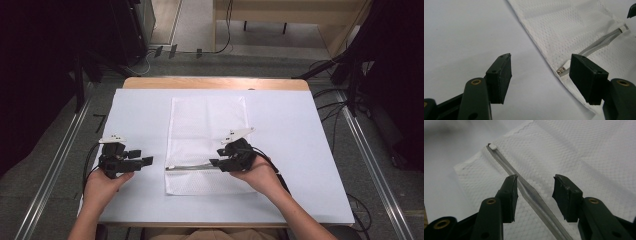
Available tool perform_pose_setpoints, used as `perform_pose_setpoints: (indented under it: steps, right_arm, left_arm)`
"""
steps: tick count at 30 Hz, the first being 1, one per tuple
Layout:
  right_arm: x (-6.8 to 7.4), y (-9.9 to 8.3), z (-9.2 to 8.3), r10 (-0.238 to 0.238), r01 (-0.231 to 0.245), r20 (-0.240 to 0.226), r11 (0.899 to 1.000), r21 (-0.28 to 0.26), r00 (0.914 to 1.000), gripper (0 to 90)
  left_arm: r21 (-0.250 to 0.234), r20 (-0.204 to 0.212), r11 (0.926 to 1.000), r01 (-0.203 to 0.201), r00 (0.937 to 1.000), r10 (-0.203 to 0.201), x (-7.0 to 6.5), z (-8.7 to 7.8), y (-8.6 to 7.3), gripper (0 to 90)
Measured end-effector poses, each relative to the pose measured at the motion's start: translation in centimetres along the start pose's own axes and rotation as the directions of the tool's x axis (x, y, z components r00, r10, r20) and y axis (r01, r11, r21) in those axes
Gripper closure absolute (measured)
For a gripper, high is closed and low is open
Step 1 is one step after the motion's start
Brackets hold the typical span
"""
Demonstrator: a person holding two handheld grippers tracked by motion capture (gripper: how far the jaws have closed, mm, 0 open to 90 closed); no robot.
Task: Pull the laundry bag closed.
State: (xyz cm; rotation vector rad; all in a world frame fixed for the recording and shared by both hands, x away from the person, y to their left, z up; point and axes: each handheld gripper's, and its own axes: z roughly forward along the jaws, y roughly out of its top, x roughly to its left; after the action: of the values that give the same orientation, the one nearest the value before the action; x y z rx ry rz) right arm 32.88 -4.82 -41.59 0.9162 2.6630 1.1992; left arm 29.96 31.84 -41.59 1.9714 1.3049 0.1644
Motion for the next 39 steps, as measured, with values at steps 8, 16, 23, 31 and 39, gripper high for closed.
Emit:
perform_pose_setpoints:
  steps: [8, 16, 23, 31, 39]
  right_arm:
    - [0.4, 0.8, 1.1, -0.020, 0.020, -0.008, 1.000, 0.016, 0.9998, 57.3]
    - [1.3, 1.8, 2.3, -0.024, 0.025, -0.043, 0.999, 0.020, 0.9988, 60.8]
    - [2.5, 2.9, 3.7, -0.041, 0.043, -0.066, 0.999, 0.027, 0.9969, 63.3]
    - [3.1, 3.3, 5.2, -0.029, 0.033, -0.099, 0.999, 0.035, 0.9947, 66.3]
    - [4.1, 3.6, 7.0, -0.032, 0.039, -0.123, 0.998, 0.050, 0.9919, 68.7]
  left_arm:
    - [-0.007, -0.005, 1.0000, 0.004, 1.0000, -0.004, 0.1, -0.2, -0.2, 35.0]
    - [0.002, -0.003, 1.0000, -0.002, 1.0000, 0.002, 0.0, 0.0, -0.2, 35.0]
    - [0.000, -0.007, 1.0000, 0.004, 1.0000, -0.004, 0.3, -0.1, -0.2, 35.0]
    - [-0.005, -0.002, 1.0000, 0.006, 1.0000, -0.006, 0.4, 0.0, 0.0, 35.0]
    - [-0.008, 0.004, 1.0000, 0.006, 1.0000, -0.006, 0.6, 0.2, 0.3, 35.0]
